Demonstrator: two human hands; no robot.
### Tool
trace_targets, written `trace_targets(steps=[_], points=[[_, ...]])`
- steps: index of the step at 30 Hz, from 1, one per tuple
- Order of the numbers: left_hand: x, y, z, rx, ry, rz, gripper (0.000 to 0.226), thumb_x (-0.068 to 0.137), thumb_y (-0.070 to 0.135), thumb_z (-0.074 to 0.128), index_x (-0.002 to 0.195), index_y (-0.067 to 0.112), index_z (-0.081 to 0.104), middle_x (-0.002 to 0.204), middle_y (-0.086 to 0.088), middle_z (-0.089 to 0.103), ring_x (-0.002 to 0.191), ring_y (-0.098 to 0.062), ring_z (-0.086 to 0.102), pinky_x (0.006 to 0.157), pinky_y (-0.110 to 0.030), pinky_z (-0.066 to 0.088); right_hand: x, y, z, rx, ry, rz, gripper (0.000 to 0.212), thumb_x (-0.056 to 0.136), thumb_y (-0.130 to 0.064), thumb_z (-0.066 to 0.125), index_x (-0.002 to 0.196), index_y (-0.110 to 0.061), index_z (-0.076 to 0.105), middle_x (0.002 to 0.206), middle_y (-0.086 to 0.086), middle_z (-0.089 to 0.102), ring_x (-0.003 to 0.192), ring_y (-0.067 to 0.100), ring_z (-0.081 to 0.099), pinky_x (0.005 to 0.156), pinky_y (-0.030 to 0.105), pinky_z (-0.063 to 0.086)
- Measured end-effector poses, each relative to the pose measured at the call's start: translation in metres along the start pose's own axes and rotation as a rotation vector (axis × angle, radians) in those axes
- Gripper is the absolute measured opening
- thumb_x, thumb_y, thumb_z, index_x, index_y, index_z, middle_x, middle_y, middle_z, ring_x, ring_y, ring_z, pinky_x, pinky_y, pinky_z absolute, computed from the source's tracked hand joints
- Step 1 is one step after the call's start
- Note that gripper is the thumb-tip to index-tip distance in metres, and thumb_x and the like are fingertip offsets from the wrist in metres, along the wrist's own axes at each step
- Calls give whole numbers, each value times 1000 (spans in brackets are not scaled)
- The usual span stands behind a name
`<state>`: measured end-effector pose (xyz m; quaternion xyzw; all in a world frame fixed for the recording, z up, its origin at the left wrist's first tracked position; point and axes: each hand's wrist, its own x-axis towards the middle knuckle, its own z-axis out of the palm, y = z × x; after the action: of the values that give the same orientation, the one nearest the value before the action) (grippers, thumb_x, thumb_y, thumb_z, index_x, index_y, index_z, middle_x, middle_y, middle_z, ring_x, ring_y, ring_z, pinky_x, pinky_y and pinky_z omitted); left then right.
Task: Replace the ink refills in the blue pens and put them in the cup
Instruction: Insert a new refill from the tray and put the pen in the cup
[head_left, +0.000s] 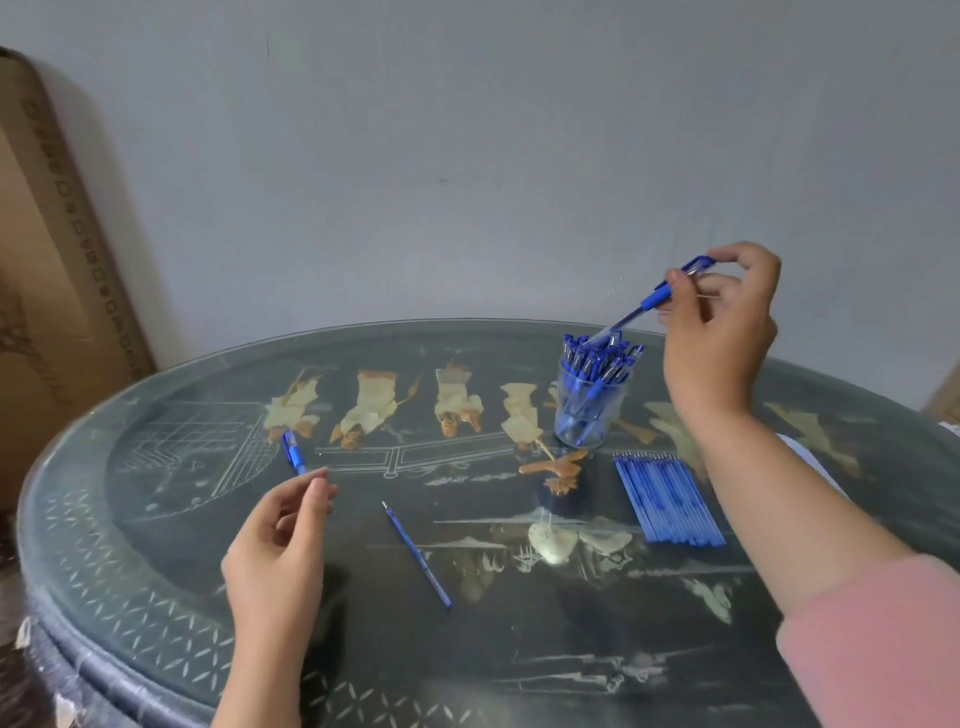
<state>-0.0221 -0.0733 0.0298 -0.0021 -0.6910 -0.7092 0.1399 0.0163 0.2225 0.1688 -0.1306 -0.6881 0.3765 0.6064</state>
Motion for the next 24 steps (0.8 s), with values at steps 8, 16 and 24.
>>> trace_targets(steps=[8,16,24], points=[[-1,-8,3,-1,59,-14,12,95,23,61,96,29,71,87,4,74,88,-14,70,85,-31,55,30,42,29,-172,-170,-76,20,93,-15,63,109,-10,51,74,2,65,72,27,64,72,42,52],[4,-11,5,35,30,-36,11,93,24,63,92,31,71,81,8,74,80,-3,70,82,-24,52,27,80,41,-457,-425,7,12,90,-22,69,91,-9,67,84,5,70,84,25,63,71,30,47],[2,-5,6,25,40,-25,12,95,23,60,99,25,72,88,3,74,88,-15,70,94,-44,52,30,88,50,-789,-521,7,42,101,-40,45,84,-9,69,90,7,67,98,34,54,79,37,38]])
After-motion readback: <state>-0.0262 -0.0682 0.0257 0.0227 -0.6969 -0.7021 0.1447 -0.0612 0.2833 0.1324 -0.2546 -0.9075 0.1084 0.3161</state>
